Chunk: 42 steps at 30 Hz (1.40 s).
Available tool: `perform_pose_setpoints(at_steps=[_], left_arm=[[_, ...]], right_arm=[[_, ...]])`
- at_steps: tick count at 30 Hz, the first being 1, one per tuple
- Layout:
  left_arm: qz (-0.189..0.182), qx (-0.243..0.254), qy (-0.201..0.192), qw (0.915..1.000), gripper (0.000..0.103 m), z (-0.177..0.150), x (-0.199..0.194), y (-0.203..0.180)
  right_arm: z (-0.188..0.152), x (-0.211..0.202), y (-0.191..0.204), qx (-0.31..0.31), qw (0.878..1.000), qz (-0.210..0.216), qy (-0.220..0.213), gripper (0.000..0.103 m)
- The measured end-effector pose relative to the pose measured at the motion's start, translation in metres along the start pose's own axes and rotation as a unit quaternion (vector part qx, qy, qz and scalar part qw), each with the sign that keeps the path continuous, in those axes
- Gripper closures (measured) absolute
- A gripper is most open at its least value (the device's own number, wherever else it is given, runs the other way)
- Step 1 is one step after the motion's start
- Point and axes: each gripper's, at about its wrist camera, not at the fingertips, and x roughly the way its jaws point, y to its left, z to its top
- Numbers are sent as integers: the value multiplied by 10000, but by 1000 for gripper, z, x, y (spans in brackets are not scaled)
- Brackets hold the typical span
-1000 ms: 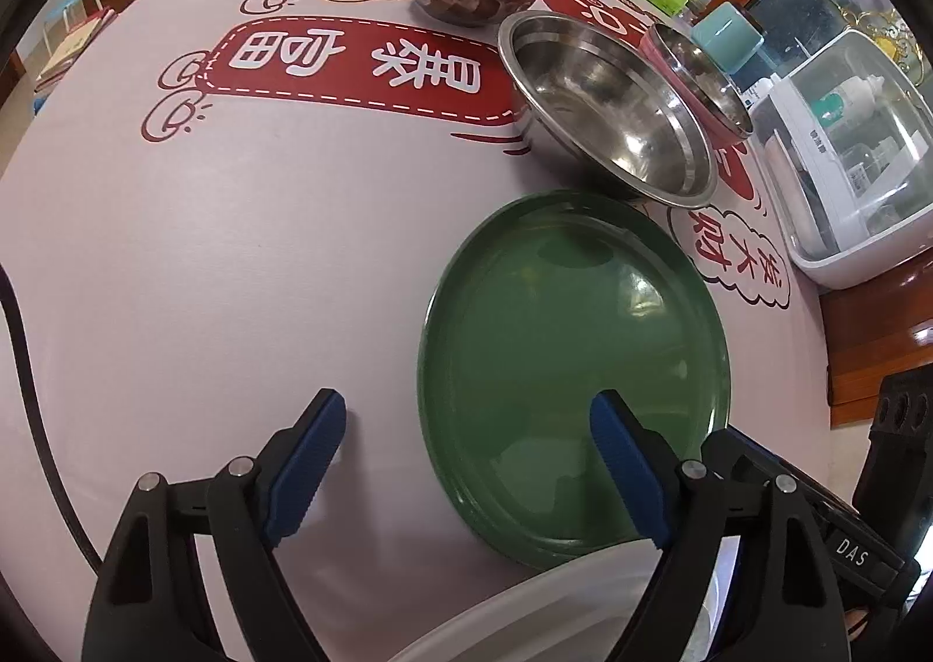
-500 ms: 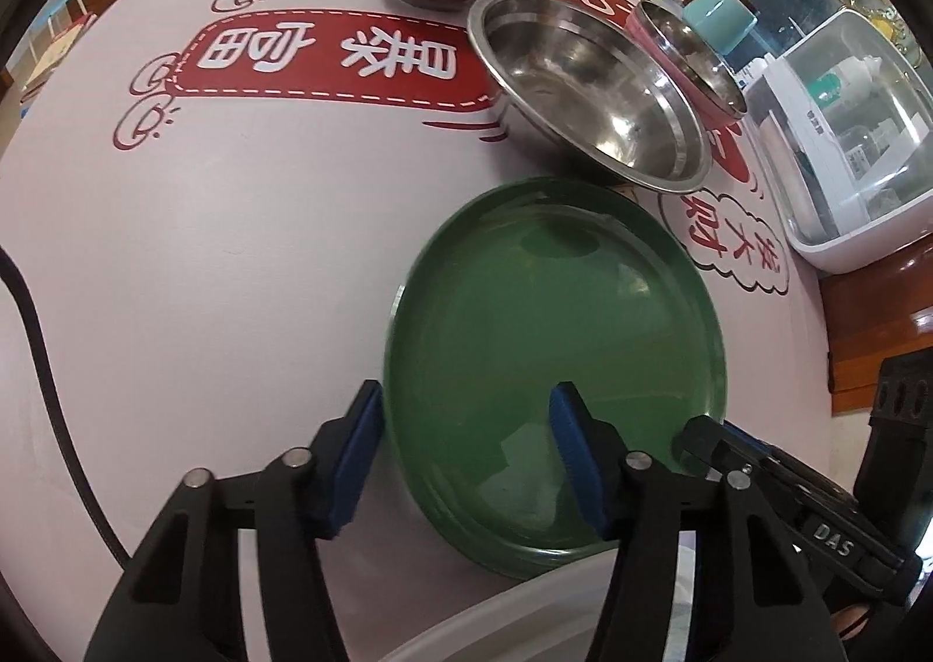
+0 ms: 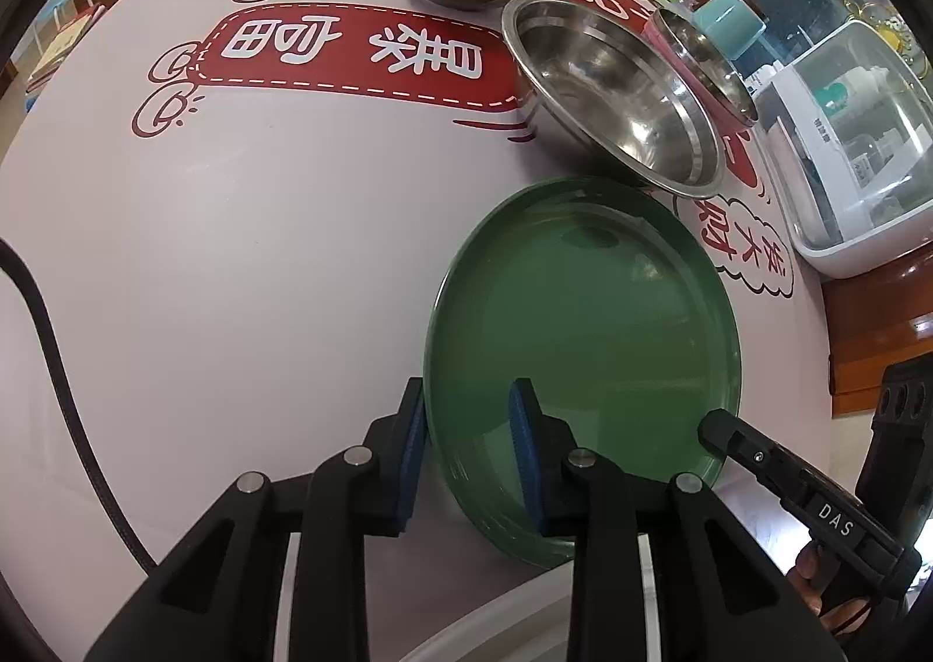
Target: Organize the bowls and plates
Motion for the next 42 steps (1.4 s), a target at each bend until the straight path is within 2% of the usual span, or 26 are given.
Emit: perform_pose_setpoints(at_steps=[11, 23, 42], left_arm=[[-99, -193, -47, 9998, 77, -7, -10, 15], [-126, -579, -309, 9978, 77, -12, -23, 41], [-60, -841, -504, 9952, 77, -34, -34, 67]], right_arm=[[6, 8, 15, -142, 9999, -60, 16, 91], [12, 20, 41, -660, 9977, -84, 129, 91], [14, 33, 75, -1317, 9910, -246, 72, 92]])
